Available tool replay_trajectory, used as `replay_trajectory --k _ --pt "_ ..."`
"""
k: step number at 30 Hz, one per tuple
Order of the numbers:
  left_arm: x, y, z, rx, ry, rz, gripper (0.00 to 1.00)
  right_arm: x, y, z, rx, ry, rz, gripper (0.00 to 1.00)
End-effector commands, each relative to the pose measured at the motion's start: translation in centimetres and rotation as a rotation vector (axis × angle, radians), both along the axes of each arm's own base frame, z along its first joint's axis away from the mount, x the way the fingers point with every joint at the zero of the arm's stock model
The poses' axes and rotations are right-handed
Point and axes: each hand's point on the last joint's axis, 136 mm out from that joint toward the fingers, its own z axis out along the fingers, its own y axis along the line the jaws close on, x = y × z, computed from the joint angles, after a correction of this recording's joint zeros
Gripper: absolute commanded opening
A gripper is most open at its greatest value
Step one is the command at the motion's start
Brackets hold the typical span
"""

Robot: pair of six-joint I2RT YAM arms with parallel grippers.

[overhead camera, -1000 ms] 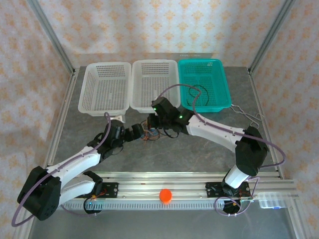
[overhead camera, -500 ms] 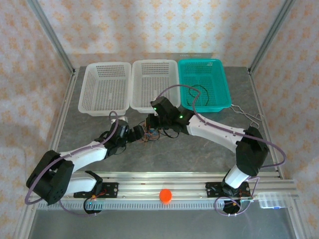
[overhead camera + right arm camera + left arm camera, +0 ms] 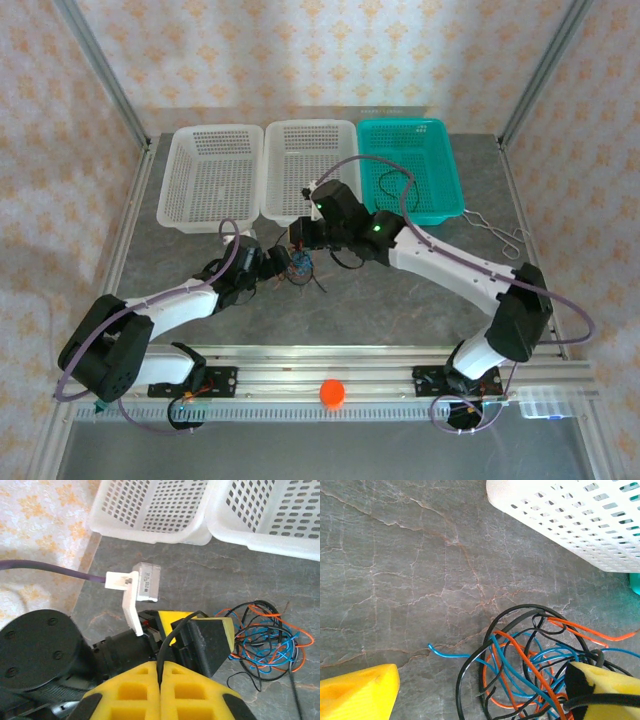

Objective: Untangle the cables

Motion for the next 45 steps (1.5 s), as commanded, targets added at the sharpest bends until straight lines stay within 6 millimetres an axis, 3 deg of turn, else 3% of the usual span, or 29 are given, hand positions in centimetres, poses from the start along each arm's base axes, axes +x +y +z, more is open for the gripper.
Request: replay_trajectory --k 1,7,16,45 --pt "0.0 0.4 -0.3 0.028 -0.013 0.012 0.87 0.1 -0.9 4.7 0.075 -0.083 0.001 0.0" --pt "-0.3 0.5 -0.9 0.032 0.003 0.007 0.87 -0.3 -1.8 6.8 0.137 -0.114 0.003 0.0" --pt "-0.5 0.3 -1.5 0.03 0.012 -0.007 0.86 0.0 -2.8 8.3 0.176 -0.133 -0.021 0.0" --pt "-1.8 0.6 -3.4 0.03 0.048 -0.012 0.82 0.1 -7.7 16.2 0.188 -0.327 -0.119 0.0"
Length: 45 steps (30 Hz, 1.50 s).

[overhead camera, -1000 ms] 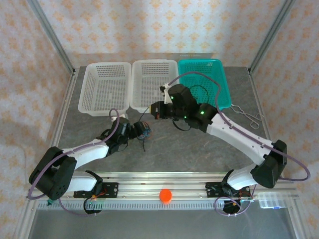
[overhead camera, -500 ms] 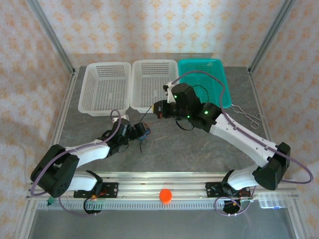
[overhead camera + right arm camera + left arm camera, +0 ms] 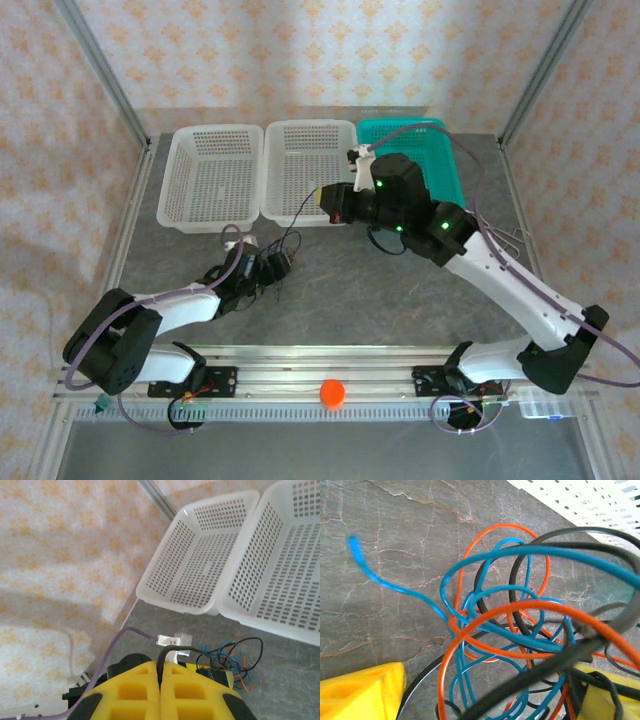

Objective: Untangle the cables

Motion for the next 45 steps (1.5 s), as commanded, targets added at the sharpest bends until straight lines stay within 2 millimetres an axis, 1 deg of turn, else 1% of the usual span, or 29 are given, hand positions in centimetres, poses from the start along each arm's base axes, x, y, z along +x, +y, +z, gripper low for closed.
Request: replay_trajectory --k 1,3,5,10,13,17,19,23,26,29,32,35,39,42,45 --pt "-1.0 0.6 -1.2 0.027 0.035 0.002 0.83 0.1 -1.2 2.9 0.025 -0.081 -0.033 0.0" --pt "-1.1 0.3 -0.4 0.019 0.007 -0.021 0.88 0.2 -1.2 2.8 0.021 -0.079 -0.034 0.0" --pt "-1.2 0.4 0.6 0.02 -0.032 -0.032 0.99 0.2 -1.2 2.7 0.021 -0.075 -0.036 0.0" --pt "-1.9 1.4 3.4 0.062 -0.103 -0.037 0.99 0.9 -1.5 1.9 -0.009 -0.058 -0.075 0.0" --pt "-2.3 1.9 5.5 0.071 -0.168 -0.042 0.99 1.5 -1.7 1.5 -0.025 -0.046 -0.108 0.0" --pt "-2.4 1.6 8.3 0.074 -0.245 -0.085 0.99 1.9 -1.7 1.2 -0.035 -0.031 -0.121 0.0" --pt "-2.1 0.9 9.6 0.068 -0.273 -0.127 1.0 1.9 -1.3 1.0 -0.038 -0.021 -0.103 0.0" --pt "-0.9 -1.6 12.5 0.066 -0.325 -0.249 0.99 1.5 -0.3 0.8 -0.035 -0.008 -0.045 0.0" --pt "0.0 -3.7 14.0 0.087 -0.346 -0.317 0.99 1.4 0.2 0.7 -0.032 -0.001 -0.021 0.0" --pt "0.7 -5.7 15.1 0.124 -0.365 -0.371 0.99 1.3 0.4 0.8 -0.03 0.004 -0.011 0.0" --pt "1.5 -7.0 15.7 0.121 -0.386 -0.388 0.99 1.2 0.4 1.0 -0.022 0.005 -0.005 0.0" --pt "2.4 -7.6 16.1 0.109 -0.404 -0.375 0.94 1.0 0.4 1.2 -0.015 0.006 -0.002 0.0" --pt "3.3 -8.5 17.0 0.076 -0.436 -0.371 0.83 1.1 0.4 1.1 -0.012 0.01 -0.009 0.0" --pt "3.7 -9.0 17.8 0.058 -0.457 -0.369 0.73 1.1 0.5 0.8 -0.013 0.017 -0.006 0.0" --pt "4.0 -9.2 18.5 0.04 -0.478 -0.357 0.59 1.2 0.3 0.7 -0.017 0.019 -0.015 0.0"
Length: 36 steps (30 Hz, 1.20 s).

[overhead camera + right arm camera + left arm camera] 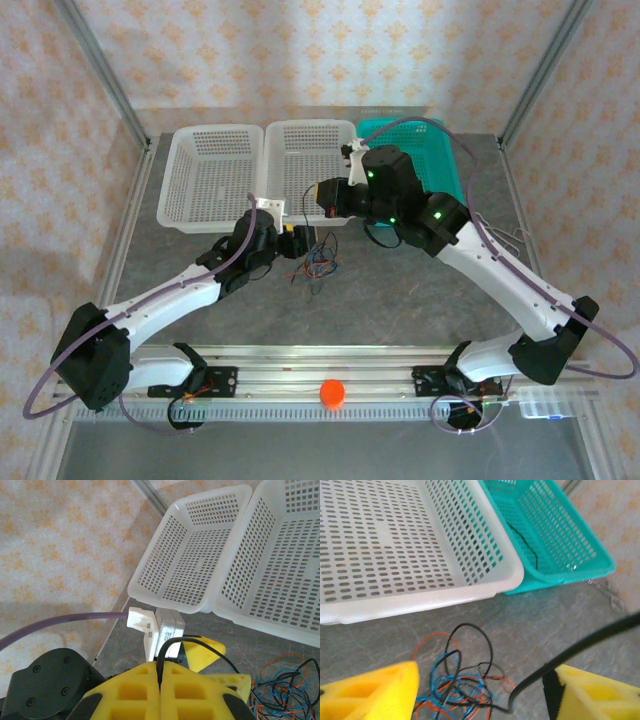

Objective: Untangle the cables

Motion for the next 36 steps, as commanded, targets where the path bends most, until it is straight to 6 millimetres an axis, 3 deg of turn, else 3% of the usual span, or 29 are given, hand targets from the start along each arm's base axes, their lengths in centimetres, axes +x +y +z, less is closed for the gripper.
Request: replay_trajectory --k 1,7,11,16,20,27,31,33,36 --pt "0.9 -1.0 3.4 -0.068 -0.089 -0.006 0.54 0.1 -0.4 1.4 0.027 -0.018 -0.014 0.0" --pt "1.1 -0.9 3.8 -0.085 -0.092 0.02 0.18 0.4 -0.9 1.1 0.024 -0.017 -0.048 0.0" --pt "1.5 -0.7 4.3 -0.081 -0.087 0.043 0.01 0.5 -1.2 0.9 0.015 -0.013 -0.066 0.0" --pt "2.1 -0.2 3.9 -0.021 -0.034 0.08 0.0 1.6 -3.1 0.0 -0.038 -0.022 -0.184 0.01" --pt "1.8 -0.2 4.1 -0.003 -0.007 0.084 0.0 1.8 -4.3 0.1 -0.033 -0.048 -0.242 0.33" --pt "1.3 1.3 5.0 -0.012 0.006 0.155 0.0 1.4 -8.5 0.7 0.071 -0.168 -0.4 0.82" --pt "1.2 1.2 4.6 -0.013 0.04 0.155 0.0 1.4 -11.5 -0.5 0.085 -0.254 -0.518 0.89" --pt "1.1 0.9 4.7 -0.017 0.047 0.142 0.0 1.2 -11.6 -1.9 0.008 -0.267 -0.493 0.95" --pt "1.1 0.5 5.5 -0.037 0.038 0.123 0.0 0.7 -10.7 -4.0 -0.043 -0.267 -0.412 0.92"
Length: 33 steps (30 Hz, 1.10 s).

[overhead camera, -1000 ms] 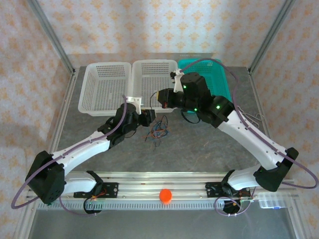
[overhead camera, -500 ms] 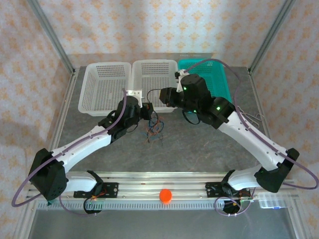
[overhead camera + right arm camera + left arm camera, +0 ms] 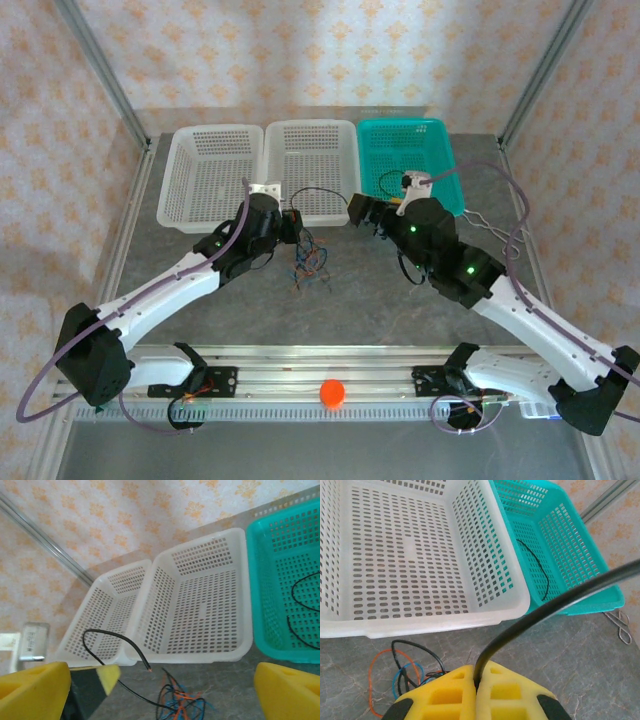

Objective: Untangle the cables

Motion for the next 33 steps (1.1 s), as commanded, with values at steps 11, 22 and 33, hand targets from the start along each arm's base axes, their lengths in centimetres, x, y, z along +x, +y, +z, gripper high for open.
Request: replay_trajectory --k 11,22,33 --pt "-0.1 -0.6 4.1 -0.164 -0.019 -0.049 0.0 -1.7 5.0 -9.9 -0.159 -0.033 0.343 0.92" --pt "-0.7 -1.8 5.2 -0.218 -0.006 -0.13 0.0 -2.4 9.4 -11.4 -0.076 -0.155 0.551 0.79" --pt "-2.9 -3.4 5.7 -0.32 0.036 -0.231 0.0 -0.2 11.0 -12.4 -0.05 -0.178 0.516 0.71"
